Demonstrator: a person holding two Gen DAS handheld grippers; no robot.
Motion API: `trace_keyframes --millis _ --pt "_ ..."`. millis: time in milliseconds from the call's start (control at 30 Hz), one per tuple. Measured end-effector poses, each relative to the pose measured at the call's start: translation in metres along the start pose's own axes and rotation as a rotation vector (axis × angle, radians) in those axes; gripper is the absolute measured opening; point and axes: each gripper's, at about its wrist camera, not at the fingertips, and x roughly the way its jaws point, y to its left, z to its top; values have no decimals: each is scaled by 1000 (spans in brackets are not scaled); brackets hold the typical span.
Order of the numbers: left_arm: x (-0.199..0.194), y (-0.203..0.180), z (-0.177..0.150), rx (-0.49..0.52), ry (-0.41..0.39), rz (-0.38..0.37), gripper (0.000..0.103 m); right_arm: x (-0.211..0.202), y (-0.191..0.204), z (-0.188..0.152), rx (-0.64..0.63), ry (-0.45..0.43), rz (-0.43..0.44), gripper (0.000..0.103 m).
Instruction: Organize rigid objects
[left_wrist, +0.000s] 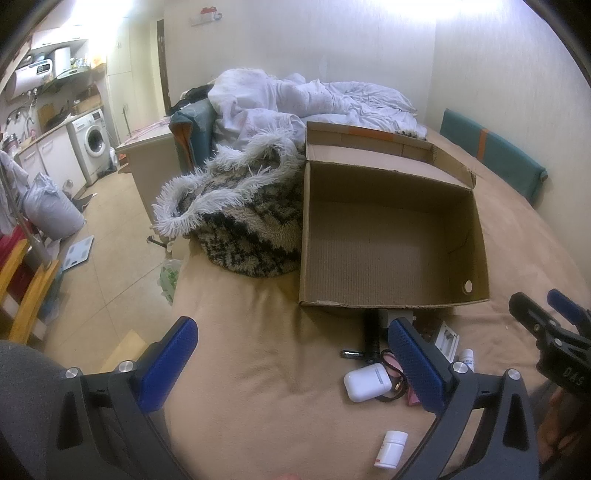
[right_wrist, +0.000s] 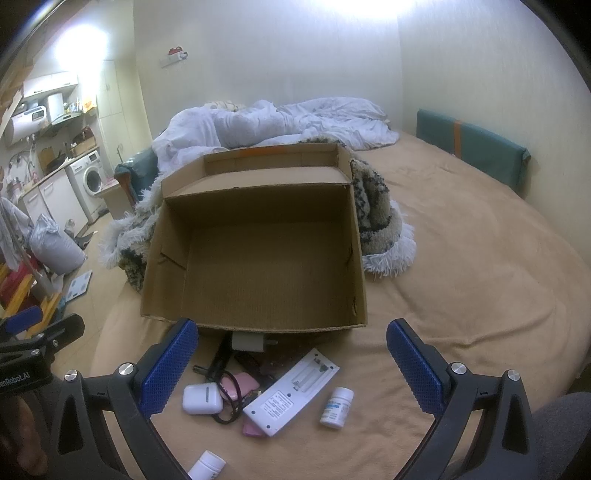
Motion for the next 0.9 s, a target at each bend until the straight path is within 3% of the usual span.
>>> trace_keyframes --millis 333,533,633,667,833,900 --pt "2 -3 -4 3 21 -12 103 0 1 0 0 2 -1 103" --pt "19 -28 -16 111 101 -41 103 3 -12 2 33 29 -16 103" --pt "33 -41 -26 138 193 -106 103 6 -21 2 52 51 -30 103" --pt "44 -49 -33 167 259 -126 103 6 -22 1 56 57 -34 103" --pt "86 -79 -71 222 515 -200 90 12 -35 -1 95 106 -50 103" --pt "96 -88 -84 240 572 -216 78 17 -42 -3 121 141 -49 103"
